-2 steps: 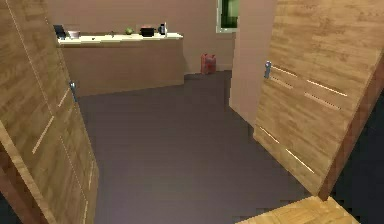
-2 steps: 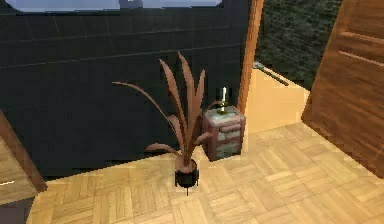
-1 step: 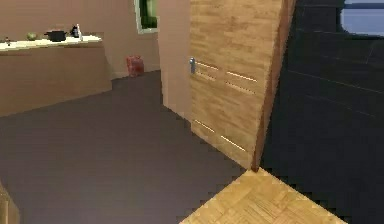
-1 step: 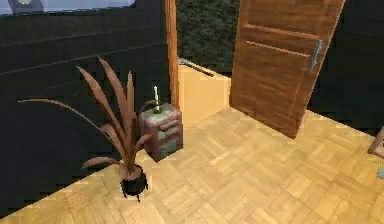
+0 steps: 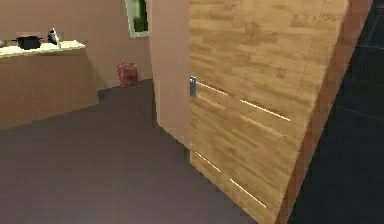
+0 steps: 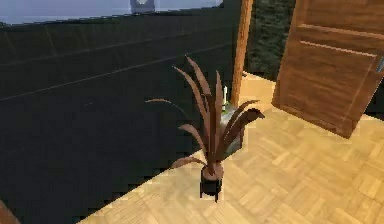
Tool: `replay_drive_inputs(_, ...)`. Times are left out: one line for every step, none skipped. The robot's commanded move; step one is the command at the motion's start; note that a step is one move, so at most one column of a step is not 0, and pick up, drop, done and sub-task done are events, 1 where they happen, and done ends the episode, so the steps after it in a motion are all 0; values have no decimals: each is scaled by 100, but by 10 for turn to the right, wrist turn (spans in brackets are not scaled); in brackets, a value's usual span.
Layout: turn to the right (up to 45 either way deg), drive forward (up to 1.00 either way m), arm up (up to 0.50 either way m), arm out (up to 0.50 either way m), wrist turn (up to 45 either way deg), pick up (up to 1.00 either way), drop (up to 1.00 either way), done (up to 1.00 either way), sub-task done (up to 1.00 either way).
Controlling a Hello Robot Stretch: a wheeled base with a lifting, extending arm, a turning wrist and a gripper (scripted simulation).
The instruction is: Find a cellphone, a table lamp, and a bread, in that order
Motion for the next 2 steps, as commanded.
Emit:
replay_drive_inputs(-450,0,0,0,0,0,0,0,0)
replay_drive_inputs(-30,0,0,0,0,0,0,0,0)
